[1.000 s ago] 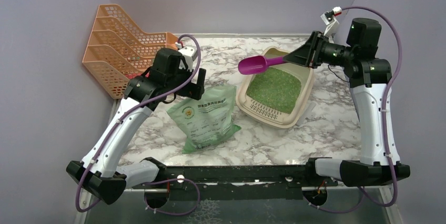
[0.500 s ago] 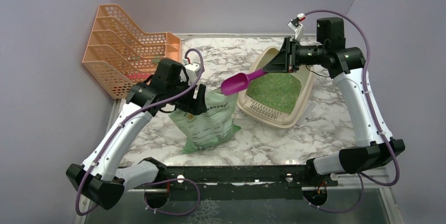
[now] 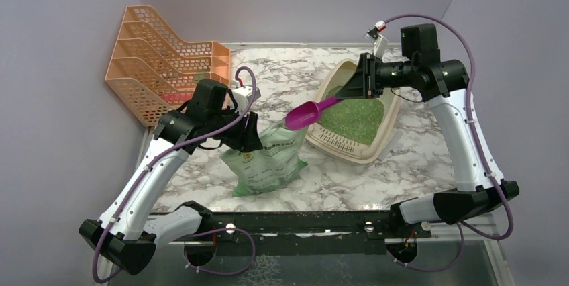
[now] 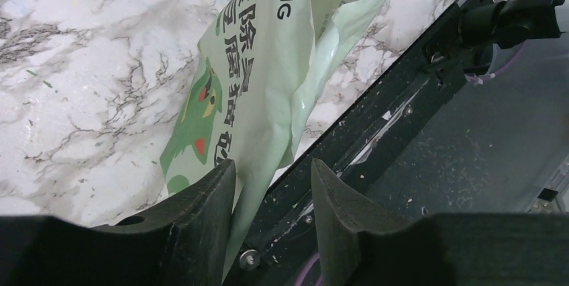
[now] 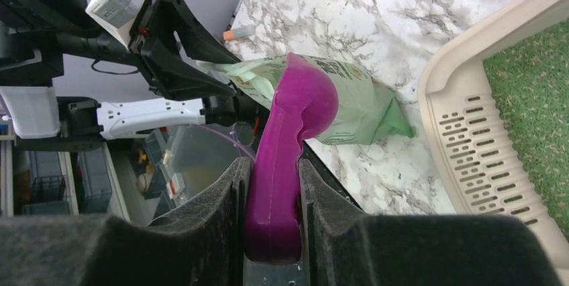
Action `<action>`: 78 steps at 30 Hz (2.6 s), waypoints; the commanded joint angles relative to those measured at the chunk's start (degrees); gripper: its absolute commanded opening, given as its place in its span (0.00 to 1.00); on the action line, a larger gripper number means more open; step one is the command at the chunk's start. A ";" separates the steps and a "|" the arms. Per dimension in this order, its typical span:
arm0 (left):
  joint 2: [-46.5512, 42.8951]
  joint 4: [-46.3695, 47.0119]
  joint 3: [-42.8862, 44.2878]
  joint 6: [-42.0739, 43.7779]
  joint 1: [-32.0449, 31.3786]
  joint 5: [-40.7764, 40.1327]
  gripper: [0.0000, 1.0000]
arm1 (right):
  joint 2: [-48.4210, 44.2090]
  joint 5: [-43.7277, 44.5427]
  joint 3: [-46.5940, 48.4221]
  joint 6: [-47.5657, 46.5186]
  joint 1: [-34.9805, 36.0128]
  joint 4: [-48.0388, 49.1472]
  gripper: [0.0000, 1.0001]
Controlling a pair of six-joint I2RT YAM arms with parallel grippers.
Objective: Fill the litter box with clean litter
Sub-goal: 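Scoop the cat litter from the cat litter bag.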
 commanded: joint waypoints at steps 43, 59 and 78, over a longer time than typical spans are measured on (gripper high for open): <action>-3.30 -3.14 -7.28 3.41 0.15 -1.50 0.31 | 27.24 35.14 7.81 5.99 36.28 -4.82 0.01; -4.18 -2.47 -6.39 2.95 0.14 5.13 0.00 | 24.25 46.52 18.76 3.11 36.19 -20.11 0.01; -5.11 -1.76 -6.01 1.06 0.17 4.91 0.00 | 21.23 35.07 16.69 0.16 32.85 -8.75 0.01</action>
